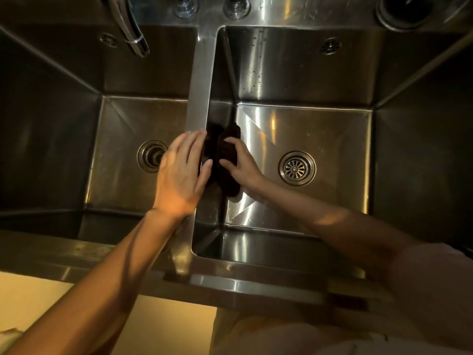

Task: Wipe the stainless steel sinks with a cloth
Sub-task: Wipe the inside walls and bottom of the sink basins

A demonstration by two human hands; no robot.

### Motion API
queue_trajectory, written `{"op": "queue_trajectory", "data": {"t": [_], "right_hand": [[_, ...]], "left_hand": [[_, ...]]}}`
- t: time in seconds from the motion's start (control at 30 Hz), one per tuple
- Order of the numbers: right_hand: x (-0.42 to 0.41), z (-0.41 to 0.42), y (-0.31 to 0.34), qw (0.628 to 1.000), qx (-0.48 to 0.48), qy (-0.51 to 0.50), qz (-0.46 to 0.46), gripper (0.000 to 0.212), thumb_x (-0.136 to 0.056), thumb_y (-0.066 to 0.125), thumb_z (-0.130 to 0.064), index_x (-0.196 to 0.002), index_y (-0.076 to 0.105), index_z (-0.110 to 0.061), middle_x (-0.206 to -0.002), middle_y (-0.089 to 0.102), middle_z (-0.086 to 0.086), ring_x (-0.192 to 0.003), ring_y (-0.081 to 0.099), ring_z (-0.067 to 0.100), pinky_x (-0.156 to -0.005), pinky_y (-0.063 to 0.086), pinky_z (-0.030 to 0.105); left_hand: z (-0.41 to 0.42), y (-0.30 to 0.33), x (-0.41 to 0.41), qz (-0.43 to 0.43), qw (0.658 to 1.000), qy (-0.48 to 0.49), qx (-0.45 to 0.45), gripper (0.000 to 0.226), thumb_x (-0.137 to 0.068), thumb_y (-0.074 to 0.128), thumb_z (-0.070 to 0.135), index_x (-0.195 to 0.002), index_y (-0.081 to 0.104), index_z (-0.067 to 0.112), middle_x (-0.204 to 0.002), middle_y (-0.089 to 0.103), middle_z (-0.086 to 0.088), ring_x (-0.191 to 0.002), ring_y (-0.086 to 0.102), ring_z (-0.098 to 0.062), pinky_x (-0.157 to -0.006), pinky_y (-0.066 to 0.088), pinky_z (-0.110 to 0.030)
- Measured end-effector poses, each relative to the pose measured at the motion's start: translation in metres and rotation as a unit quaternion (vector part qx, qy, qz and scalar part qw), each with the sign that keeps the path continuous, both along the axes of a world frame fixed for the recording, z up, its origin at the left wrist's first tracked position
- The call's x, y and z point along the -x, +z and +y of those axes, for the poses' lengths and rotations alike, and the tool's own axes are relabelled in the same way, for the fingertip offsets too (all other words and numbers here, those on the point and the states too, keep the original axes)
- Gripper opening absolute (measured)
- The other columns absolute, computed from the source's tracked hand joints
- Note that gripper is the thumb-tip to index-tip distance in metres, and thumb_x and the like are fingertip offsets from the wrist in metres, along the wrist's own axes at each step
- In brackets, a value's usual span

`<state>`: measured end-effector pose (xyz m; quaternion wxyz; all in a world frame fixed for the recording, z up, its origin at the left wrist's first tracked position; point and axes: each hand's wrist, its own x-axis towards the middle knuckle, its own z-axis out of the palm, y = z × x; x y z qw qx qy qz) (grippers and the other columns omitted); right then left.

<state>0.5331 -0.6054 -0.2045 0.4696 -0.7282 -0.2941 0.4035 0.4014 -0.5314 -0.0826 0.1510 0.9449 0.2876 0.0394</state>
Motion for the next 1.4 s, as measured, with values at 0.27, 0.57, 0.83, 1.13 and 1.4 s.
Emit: {"op": "queue_trajectory", "data": {"t": [0.27, 0.57, 0.83, 1.13, 1.4], "right_hand": [[0.034, -0.039, 0.059, 0.99, -0.133, 0.033, -0.036, 0.049, -0.087, 0.064, -0.009, -0.13, 0.042, -0.01, -0.129, 0.045, 0.008, -0.12, 0.045, 0.012, -0.104, 0.033, 0.011], [0.015, -0.013, -0.028, 0.989, 0.081, 0.102, -0.075, 0.05, -0.088, 0.061, -0.008, -0.132, 0.036, -0.01, -0.134, 0.038, 0.011, -0.124, 0.043, 0.027, -0.106, 0.038, 0.042], [0.002, 0.002, -0.052, 0.982, 0.154, 0.077, -0.075, 0.047, -0.085, 0.061, -0.007, -0.127, 0.04, -0.014, -0.131, 0.044, 0.01, -0.121, 0.046, 0.028, -0.103, 0.04, 0.043], [0.004, -0.013, 0.053, 0.997, -0.074, 0.006, -0.033, 0.045, -0.083, 0.067, -0.004, -0.123, 0.048, -0.01, -0.123, 0.053, 0.003, -0.117, 0.051, 0.018, -0.101, 0.041, 0.026], [0.008, -0.014, 0.054, 0.994, -0.089, 0.024, -0.055, 0.046, -0.085, 0.064, 0.0, -0.126, 0.044, -0.003, -0.126, 0.048, 0.012, -0.119, 0.048, 0.02, -0.104, 0.038, 0.029]], "left_hand": [[-0.001, 0.002, 0.0, -0.021, 0.999, -0.006, 0.023, 0.057, -0.098, 0.024, 0.035, -0.144, 0.038, 0.003, -0.146, 0.043, -0.012, -0.14, 0.032, -0.027, -0.111, 0.032, -0.047], [0.0, -0.002, 0.0, -0.026, 0.999, 0.002, 0.019, 0.055, -0.1, 0.025, 0.035, -0.145, 0.037, 0.006, -0.148, 0.042, -0.008, -0.141, 0.029, -0.022, -0.114, 0.024, -0.037], [0.002, -0.002, -0.001, -0.036, 0.999, -0.005, 0.012, 0.049, -0.101, 0.031, 0.029, -0.143, 0.04, 0.005, -0.146, 0.045, -0.01, -0.138, 0.035, -0.025, -0.113, 0.031, -0.042], [-0.001, 0.002, 0.0, -0.041, 0.999, -0.009, 0.01, 0.049, -0.101, 0.03, 0.029, -0.144, 0.039, 0.006, -0.145, 0.045, -0.009, -0.138, 0.036, -0.025, -0.109, 0.033, -0.041], [-0.002, 0.0, 0.002, -0.055, 0.998, -0.012, 0.016, 0.049, -0.101, 0.03, 0.026, -0.143, 0.04, 0.003, -0.143, 0.047, -0.012, -0.136, 0.036, -0.028, -0.111, 0.033, -0.043]]}}
